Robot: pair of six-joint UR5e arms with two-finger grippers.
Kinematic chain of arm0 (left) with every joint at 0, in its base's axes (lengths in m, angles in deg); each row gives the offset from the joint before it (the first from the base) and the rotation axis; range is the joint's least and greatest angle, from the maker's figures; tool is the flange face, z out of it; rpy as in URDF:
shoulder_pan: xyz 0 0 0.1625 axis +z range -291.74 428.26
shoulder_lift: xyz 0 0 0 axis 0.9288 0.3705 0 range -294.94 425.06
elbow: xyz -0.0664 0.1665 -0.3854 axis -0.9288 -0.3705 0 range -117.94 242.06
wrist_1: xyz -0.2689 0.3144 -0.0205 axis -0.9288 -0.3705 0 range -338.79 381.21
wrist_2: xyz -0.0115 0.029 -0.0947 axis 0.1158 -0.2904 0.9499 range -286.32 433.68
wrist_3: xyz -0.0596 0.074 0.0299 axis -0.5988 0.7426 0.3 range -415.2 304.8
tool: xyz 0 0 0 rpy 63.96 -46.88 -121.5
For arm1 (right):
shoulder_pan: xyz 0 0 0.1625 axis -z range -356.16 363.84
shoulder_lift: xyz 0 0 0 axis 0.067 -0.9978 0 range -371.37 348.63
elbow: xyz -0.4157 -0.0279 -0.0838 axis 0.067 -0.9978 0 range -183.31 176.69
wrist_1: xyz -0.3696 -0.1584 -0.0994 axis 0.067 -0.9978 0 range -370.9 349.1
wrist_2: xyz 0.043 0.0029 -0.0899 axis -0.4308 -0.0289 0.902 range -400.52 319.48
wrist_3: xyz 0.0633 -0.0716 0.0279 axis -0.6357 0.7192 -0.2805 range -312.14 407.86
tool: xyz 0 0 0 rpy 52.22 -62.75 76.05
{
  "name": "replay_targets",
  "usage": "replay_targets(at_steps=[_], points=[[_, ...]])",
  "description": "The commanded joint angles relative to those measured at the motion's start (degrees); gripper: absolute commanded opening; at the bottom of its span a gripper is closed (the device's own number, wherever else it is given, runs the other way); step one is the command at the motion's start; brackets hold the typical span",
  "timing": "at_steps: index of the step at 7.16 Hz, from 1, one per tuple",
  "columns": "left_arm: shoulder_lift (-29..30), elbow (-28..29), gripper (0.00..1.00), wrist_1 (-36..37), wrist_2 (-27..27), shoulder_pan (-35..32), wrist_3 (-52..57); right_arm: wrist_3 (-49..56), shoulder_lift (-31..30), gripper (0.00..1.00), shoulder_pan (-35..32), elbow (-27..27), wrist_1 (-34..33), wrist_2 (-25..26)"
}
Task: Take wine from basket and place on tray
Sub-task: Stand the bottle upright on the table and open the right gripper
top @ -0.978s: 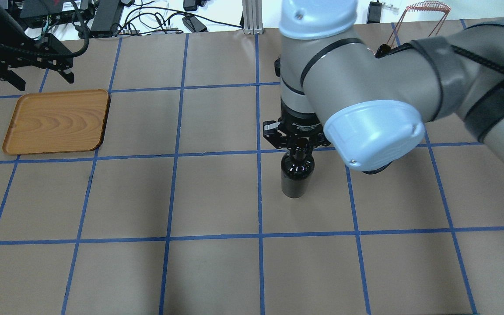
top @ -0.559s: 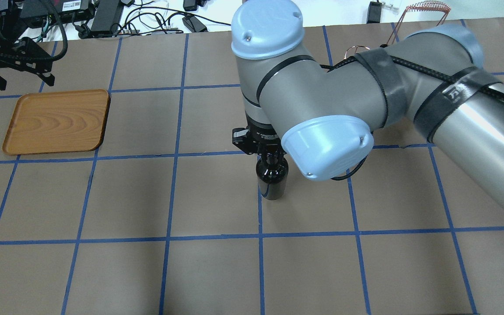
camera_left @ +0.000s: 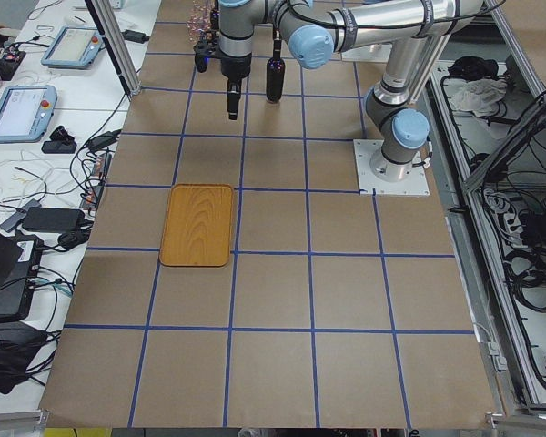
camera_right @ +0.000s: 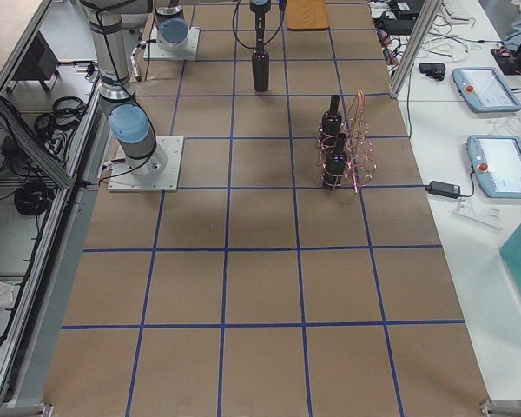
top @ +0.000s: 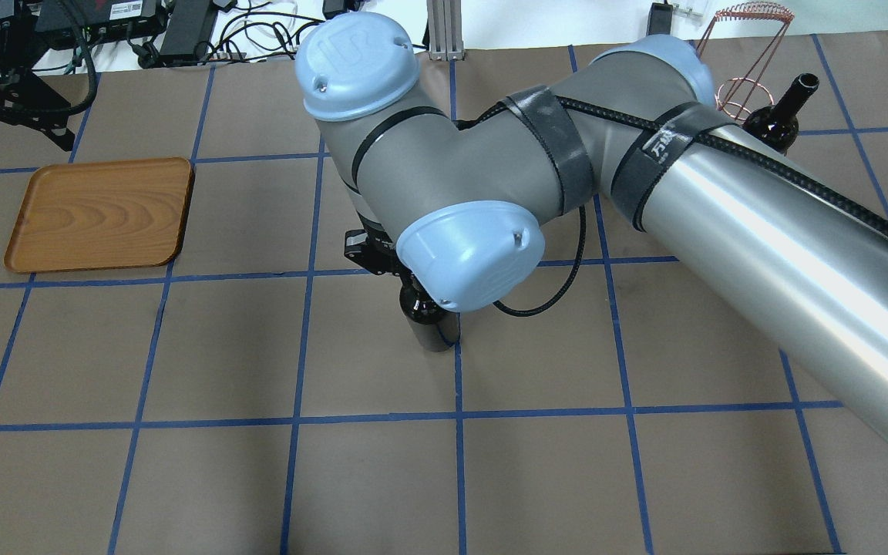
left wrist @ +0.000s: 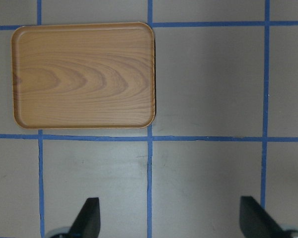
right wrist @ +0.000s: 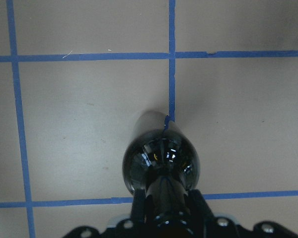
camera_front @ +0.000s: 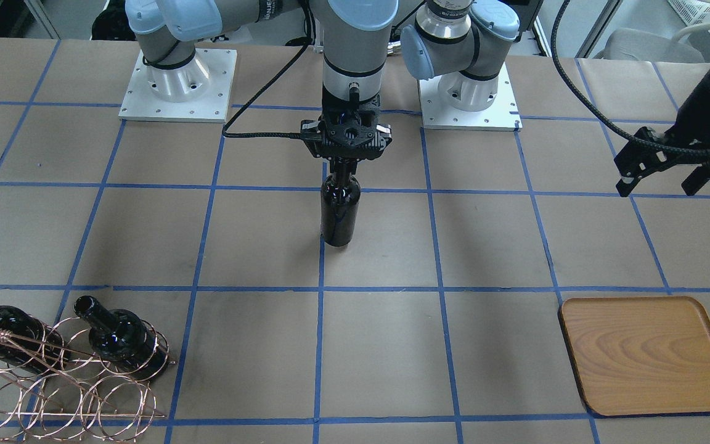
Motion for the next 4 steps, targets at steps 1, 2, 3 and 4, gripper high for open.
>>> replay_targets(at_steps=[1, 2, 3, 4], points=[[0.1, 0.1, 1.00, 0.5, 0.1, 2.2, 3.0, 0.2, -0.1, 0.08, 0.0, 0.2, 1.3, 0.1], [0.1, -0.1, 1.00, 0.5, 0.5, 2.3, 3.0, 0.2, -0.1, 0.08, 0.0, 0.2, 1.2, -0.2], [0.1, -0.2, 1.00, 0.5, 0.7, 2.3, 3.0, 0.2, -0.1, 0.14, 0.0, 0.2, 1.0, -0.2], [0.2, -0.3, 1.00, 0.5, 0.7, 2.2, 2.8, 0.2, -0.1, 0.28, -0.1, 0.2, 1.0, 0.1]])
